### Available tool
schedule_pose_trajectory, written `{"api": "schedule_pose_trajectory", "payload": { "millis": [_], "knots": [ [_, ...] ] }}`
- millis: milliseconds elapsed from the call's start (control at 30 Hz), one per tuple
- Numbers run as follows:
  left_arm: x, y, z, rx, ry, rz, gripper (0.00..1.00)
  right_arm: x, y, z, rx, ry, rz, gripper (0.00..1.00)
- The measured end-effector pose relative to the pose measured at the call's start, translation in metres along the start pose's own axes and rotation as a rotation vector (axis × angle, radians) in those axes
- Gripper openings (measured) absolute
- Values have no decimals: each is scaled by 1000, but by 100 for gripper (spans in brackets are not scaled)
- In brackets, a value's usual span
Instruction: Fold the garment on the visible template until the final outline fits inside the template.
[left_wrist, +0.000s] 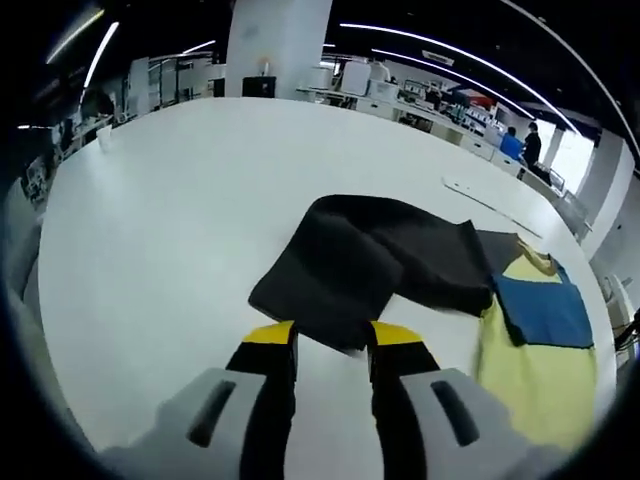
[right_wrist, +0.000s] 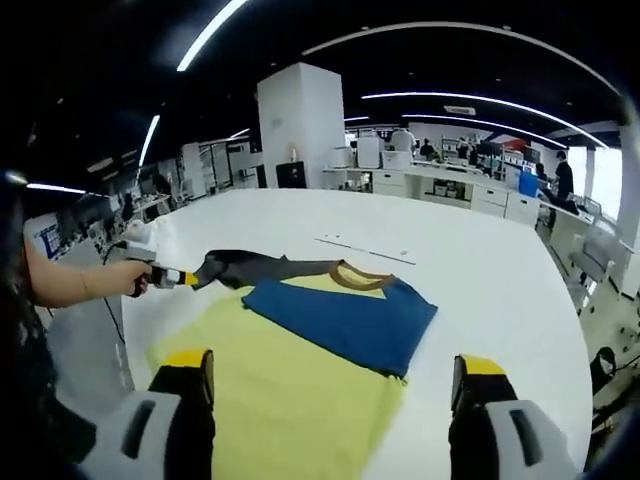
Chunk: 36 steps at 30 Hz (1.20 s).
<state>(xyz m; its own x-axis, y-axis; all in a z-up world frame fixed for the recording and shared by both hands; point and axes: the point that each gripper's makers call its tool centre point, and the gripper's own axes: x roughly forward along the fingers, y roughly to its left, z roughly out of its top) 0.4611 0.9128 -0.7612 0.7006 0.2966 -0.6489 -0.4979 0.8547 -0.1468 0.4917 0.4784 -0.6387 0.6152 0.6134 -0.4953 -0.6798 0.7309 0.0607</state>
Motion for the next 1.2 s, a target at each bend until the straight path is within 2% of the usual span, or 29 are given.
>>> {"api": "schedule_pose_trajectory", "payload": {
  "millis": [133,167,200,333,433,533,733,800,900,1000,1100,1200],
  "knots": [
    [3,2,-8,-53,35,34,21,2,-6,-2,-29,6,-25,99],
    [5,4,0,-27,-9,57,21,2,-8,-3,-52,10,-34,99],
    [4,2,-6,-24,30,56,21,2,-8,-4,-56,13,-36,99],
    [3,7,-7,-43,34,99,15,3,-8,-9,-69,34,-48,98],
    [4,9,-7,1,46,98,3,2,-9,-11,-77,40,-55,98],
    [5,9,-5,-20,40,90,0,1,-9,-12,-79,47,-61,97],
    [3,12,-5,-27,46,59,0,-1,-11,-12,-62,41,-71,96],
    [0,19,-2,-3,33,56,0,-3,-11,-11,-65,41,-72,96],
    [-4,38,12,69,-2,68,0,-4,-10,-11,-72,44,-67,96],
    [-7,55,24,106,-15,81,0,-3,-7,-10,-76,39,-58,96],
    [-7,65,32,139,-14,60,0,-2,-2,-10,-67,37,-33,97],
    [-8,74,43,248,-9,42,0,-3,2,-10,-77,38,-17,99]
  ]
}}
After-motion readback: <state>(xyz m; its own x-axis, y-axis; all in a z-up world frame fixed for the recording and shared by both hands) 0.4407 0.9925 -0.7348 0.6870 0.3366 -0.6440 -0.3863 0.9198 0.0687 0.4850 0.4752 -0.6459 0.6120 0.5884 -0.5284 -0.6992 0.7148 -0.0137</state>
